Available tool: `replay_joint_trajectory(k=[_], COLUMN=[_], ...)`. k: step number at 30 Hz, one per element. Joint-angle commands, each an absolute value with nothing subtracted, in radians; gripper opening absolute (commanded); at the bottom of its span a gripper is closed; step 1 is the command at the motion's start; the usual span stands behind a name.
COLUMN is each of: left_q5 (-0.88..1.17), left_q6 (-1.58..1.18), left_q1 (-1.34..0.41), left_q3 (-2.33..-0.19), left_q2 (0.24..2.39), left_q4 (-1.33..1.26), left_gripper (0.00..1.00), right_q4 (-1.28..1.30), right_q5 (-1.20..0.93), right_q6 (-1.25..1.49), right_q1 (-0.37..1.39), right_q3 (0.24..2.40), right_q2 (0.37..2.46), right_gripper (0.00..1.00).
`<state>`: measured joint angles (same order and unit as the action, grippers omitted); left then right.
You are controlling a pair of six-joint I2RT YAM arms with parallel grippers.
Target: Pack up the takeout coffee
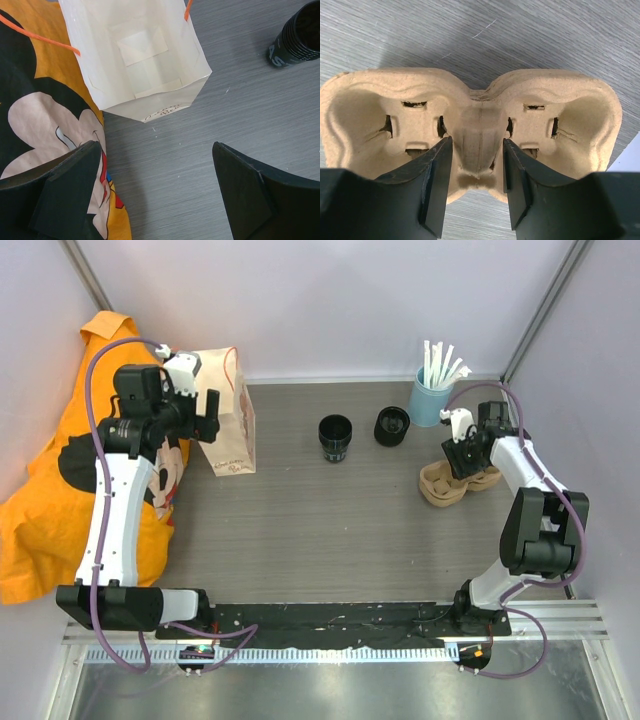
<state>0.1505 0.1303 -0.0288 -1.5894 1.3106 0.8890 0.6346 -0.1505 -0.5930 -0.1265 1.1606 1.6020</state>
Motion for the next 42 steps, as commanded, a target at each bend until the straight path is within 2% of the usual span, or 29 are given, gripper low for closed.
replay_joint_trajectory(k=[1,11,37,42], left_q5=[0.178,0.193,0.207,0.106], left_q6=[0.112,0.106,0.12,0.146], left_q1=[-0.018,-0.014,-0.008,-0.009], left_q3=[-1.586,-1.585,-1.597,-1.669], left_q2=[1.279,1.281,1.279,1.295], left_q4=[0.865,0.861,0.87,0.9], left_gripper=[0.99,0.99,1.0,1.0], right_q4=[0.592,0.589,0.633,0.684], right_q5=[-0.14,-0.149,-0.169,-0.195], right_q6=[-0.594,-0.592,-0.565,-0.565], right_q1=[-0.132,-0.132,-0.132,-0.132], right_q3=[1.154,1.152,1.244,1.318], right_q2=[1.606,1.601,1.442,1.407], right_gripper=[0.49,0.32,0.32,0.32])
